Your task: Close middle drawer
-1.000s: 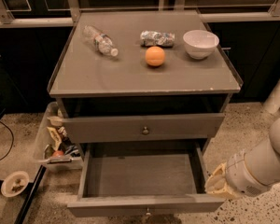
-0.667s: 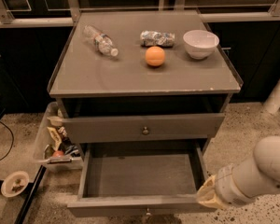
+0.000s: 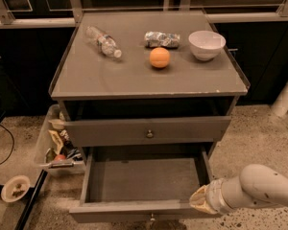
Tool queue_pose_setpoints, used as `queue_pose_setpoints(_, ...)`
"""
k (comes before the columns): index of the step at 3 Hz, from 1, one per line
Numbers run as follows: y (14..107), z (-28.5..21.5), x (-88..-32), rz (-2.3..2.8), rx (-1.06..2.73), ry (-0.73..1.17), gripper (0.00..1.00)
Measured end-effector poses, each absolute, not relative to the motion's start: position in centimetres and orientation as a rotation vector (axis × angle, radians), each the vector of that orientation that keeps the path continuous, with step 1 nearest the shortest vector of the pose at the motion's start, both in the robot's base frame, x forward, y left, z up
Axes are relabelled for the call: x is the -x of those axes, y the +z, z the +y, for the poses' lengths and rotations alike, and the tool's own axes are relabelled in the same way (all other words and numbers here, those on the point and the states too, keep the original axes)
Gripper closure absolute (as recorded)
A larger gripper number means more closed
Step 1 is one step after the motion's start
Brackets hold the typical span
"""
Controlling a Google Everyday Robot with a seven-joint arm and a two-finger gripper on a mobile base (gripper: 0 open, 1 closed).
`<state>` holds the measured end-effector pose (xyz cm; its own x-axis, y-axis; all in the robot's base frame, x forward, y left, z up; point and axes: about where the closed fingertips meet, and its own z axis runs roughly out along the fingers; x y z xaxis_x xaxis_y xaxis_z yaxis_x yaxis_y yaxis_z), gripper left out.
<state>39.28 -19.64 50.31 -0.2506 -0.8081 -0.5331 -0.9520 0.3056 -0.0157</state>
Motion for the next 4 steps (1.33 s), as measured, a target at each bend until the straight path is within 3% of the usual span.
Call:
queue_pose_setpoints(1,44.2,-19.6,-40.9,2.157,1.523,0.474,1.00)
queue_pose_setpoints(4,47.8,-18.8,-37.4,2.071,1.537,0.466,1.00)
